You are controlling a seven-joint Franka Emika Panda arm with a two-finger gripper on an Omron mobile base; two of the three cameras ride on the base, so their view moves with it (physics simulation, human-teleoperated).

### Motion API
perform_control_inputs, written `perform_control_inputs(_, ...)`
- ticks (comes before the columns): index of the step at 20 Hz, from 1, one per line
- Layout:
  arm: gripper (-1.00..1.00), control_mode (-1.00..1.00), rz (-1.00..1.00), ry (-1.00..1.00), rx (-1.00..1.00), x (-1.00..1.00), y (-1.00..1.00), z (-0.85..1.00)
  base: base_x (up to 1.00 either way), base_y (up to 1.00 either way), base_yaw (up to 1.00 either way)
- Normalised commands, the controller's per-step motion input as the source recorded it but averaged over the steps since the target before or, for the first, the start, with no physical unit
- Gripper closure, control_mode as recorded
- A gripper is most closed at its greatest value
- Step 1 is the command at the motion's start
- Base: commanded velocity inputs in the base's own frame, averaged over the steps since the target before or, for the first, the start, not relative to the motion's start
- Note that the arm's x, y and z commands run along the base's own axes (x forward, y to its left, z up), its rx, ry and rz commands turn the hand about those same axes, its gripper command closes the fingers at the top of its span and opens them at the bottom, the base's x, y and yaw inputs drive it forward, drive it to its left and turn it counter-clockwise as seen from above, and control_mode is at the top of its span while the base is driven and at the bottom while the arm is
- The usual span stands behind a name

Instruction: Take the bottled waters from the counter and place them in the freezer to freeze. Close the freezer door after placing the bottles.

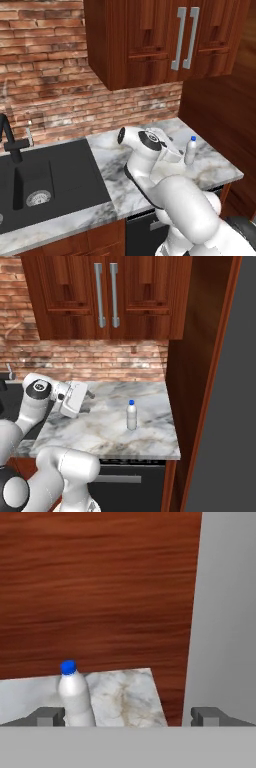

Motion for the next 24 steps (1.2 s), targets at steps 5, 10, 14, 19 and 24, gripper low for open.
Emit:
perform_control_inputs(5, -1.0, -1.0, -0.02, 0.0, 0.0, 0.14, -0.08, -0.35, 0.0, 0.0, 0.0)
perform_control_inputs(10, -1.0, -1.0, 0.0, 0.0, 0.0, 0.1, -0.15, -0.33, 0.0, 0.0, 0.0)
perform_control_inputs(14, -1.0, -1.0, 0.04, 0.02, 0.0, 0.08, -0.26, -0.29, 0.0, 0.0, 0.0)
perform_control_inputs(19, -1.0, -1.0, 0.11, 0.02, 0.0, 0.01, -0.25, -0.15, 0.0, 0.0, 0.0)
perform_control_inputs(24, -1.0, -1.0, 0.13, 0.05, 0.0, 0.0, -0.18, -0.04, 0.0, 0.0, 0.0)
